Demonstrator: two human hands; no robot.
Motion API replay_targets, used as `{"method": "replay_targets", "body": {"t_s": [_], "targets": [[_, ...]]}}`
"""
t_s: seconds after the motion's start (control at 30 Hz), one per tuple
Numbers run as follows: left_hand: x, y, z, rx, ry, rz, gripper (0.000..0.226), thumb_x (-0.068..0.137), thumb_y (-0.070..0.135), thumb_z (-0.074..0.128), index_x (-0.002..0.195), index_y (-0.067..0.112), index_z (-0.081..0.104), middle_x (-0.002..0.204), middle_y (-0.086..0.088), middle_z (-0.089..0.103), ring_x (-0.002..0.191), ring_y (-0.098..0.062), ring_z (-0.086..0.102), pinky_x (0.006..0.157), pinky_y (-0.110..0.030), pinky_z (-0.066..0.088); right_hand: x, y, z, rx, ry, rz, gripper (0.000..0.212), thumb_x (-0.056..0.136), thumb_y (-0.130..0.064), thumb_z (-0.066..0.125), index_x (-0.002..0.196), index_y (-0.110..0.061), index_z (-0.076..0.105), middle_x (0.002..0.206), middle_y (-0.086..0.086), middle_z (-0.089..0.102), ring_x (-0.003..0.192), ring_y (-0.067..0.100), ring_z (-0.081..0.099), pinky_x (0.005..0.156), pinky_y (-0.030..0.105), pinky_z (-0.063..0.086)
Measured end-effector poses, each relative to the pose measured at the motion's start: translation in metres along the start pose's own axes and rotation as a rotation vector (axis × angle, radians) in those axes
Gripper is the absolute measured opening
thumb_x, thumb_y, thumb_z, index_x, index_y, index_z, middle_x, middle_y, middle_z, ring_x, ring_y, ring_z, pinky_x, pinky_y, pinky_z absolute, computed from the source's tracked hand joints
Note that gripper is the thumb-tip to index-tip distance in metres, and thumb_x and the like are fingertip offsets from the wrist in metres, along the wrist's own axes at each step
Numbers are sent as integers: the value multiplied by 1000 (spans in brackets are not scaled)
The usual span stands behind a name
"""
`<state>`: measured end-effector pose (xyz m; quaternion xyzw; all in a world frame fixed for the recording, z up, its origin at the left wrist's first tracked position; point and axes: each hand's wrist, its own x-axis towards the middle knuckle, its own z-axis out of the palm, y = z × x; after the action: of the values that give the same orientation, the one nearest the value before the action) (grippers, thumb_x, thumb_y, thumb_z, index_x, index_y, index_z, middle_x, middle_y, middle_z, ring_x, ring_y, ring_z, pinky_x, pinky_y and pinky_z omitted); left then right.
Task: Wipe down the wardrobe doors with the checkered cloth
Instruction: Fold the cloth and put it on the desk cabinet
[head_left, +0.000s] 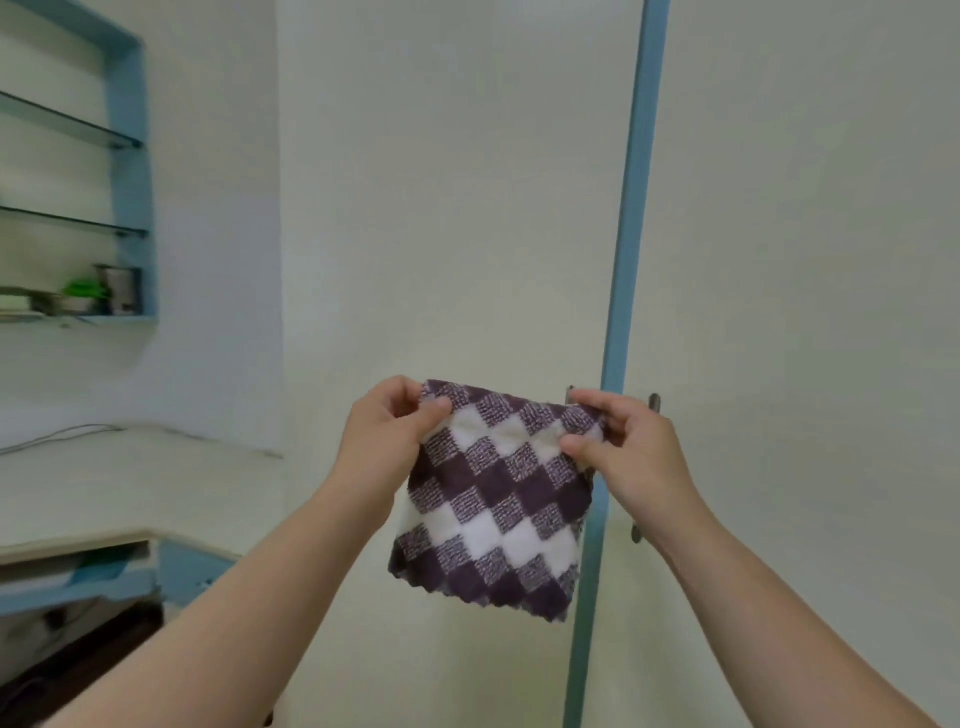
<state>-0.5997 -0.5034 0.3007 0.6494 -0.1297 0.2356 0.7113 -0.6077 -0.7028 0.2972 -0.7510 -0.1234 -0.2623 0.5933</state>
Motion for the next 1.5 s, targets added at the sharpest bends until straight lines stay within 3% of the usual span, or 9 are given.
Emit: {"method": "replay_targets", "body": {"t_s": [0.13, 0.23, 0.3, 0.57, 0.73, 0.9, 1.1, 1.4, 1.5], "targets": [[4, -5, -14, -96, 21, -6, 24, 87, 9, 59, 66, 14, 48, 59, 4, 56, 53, -8, 53, 52, -19, 43, 6, 1, 20, -62, 66, -93, 36, 72, -6, 77, 92, -32, 63, 98, -1, 68, 95, 15, 63, 86, 29, 52], [13, -10, -19, -202, 53, -21, 22, 86, 10, 59, 66, 12, 50, 62, 0, 57, 58, -13, 54, 57, -24, 42, 14, 1, 26, -32, 31, -155, 38, 74, -8, 76, 96, -35, 60, 99, -4, 66, 94, 10, 61, 78, 17, 50], [22, -12, -21, -254, 60, -30, 22, 84, 10, 61, 64, 13, 51, 60, -1, 58, 60, -16, 53, 60, -27, 42, 20, 2, 29, -45, 36, -189, 38, 74, -9, 75, 99, -33, 61, 97, -4, 66, 92, 11, 61, 81, 22, 51], [71, -14, -21, -308, 58, 11, 24, 84, 13, 62, 63, 14, 49, 53, 2, 58, 47, -11, 54, 45, -21, 46, 59, 0, 46, -214, 79, -363, 22, 76, -18, 73, 82, -36, 62, 78, -22, 62, 69, -10, 55, 66, 9, 42], [99, -17, -37, -282, 139, 79, 21, 85, 16, 62, 67, 15, 52, 59, 2, 59, 53, -10, 55, 50, -22, 47, 83, -5, 72, -303, 114, -564, 19, 76, -18, 73, 77, -30, 58, 80, -18, 51, 78, -9, 50, 69, 5, 37], [121, -26, -60, -266, 185, 84, 16, 82, 16, 65, 70, 13, 57, 63, -2, 60, 54, -12, 56, 51, -23, 49, 104, -1, 106, -45, -19, -413, 15, 81, -20, 69, 77, -29, 59, 93, -13, 58, 85, -2, 56, 70, 11, 45], [150, -44, -95, -273, 157, 67, 15, 81, 14, 66, 68, 13, 57, 60, -2, 60, 53, -13, 56, 53, -25, 49, 115, 14, 154, 159, -45, -280, 17, 88, -12, 61, 71, -17, 57, 52, -15, 57, 48, -2, 51, 46, 14, 40], [214, -82, -213, -252, -53, 3, 9, 81, 6, 63, 77, 14, 61, 67, 0, 65, 63, -15, 59, 63, -28, 48, 124, 20, 286, 148, 107, -196, 13, 86, -14, 64, 75, -19, 60, 65, -4, 60, 60, 8, 56, 56, 23, 45], [230, -97, -256, -182, -174, -19, 27, 80, -8, 59, 88, 17, 56, 67, 1, 69, 61, -14, 64, 56, -24, 51, 125, 26, 335, 64, 197, -182, 15, 86, -14, 62, 74, -23, 58, 68, -6, 60, 62, 7, 54, 61, 25, 44]]}}
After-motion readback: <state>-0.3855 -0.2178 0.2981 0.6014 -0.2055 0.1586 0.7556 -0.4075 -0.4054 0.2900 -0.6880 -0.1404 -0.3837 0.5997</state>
